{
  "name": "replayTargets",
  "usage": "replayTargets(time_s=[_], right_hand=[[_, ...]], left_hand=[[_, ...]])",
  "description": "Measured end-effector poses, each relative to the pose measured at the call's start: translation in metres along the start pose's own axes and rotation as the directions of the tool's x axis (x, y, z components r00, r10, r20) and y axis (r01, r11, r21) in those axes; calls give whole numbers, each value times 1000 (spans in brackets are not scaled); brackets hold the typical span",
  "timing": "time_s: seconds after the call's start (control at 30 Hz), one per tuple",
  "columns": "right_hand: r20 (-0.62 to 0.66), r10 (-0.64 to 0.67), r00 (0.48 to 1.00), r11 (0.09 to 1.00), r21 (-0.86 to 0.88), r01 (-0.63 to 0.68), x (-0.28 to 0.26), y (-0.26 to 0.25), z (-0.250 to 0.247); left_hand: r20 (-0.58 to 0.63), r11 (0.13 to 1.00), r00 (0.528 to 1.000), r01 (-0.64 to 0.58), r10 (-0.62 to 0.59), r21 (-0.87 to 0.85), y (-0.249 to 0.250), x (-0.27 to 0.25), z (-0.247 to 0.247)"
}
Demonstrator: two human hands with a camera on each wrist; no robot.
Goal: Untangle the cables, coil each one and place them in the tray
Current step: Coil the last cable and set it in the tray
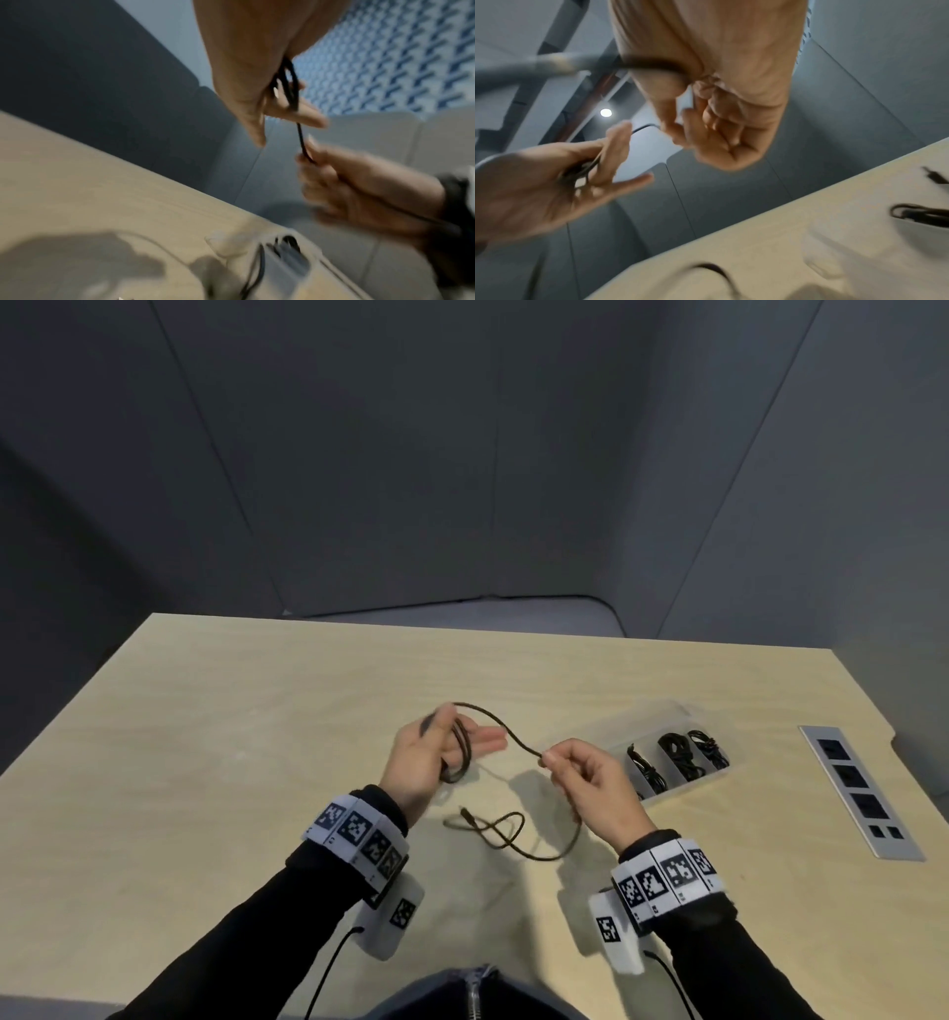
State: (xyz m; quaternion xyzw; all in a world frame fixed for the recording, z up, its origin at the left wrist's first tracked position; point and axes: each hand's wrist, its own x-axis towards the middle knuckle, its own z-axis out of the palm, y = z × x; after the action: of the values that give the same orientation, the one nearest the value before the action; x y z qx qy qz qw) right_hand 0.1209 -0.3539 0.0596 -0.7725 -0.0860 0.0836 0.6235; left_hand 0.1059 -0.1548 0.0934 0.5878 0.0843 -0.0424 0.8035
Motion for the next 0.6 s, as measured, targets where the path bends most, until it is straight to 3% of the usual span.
replayTargets(time_s=[0.07, 0.13, 0.4, 0.47, 0.53, 0.6], right_hand=[[19, 3, 1000, 1000, -30, -3, -5, 6, 0], [39, 29, 999, 999, -27, -28, -10, 9, 5], [86, 205, 975, 971, 109, -213, -9, 4, 13], [155, 331, 931, 907, 222, -359, -9, 2, 14], [250, 420, 873, 773, 406, -488, -8, -1, 15], [287, 449, 846, 667, 522, -531, -7, -1, 16]], left_hand=[[-41, 999, 999, -24, 22, -36, 1, 5, -4], [-51, 999, 998, -39, 41, 37, 1, 6, -4], [-246, 998, 968, -41, 52, 53, 0, 15, -10], [-259, 998, 964, -47, 54, 35, 2, 15, -10], [-249, 998, 967, -58, 47, -36, 4, 15, -11], [-228, 991, 973, -64, 36, -119, 5, 15, -10]])
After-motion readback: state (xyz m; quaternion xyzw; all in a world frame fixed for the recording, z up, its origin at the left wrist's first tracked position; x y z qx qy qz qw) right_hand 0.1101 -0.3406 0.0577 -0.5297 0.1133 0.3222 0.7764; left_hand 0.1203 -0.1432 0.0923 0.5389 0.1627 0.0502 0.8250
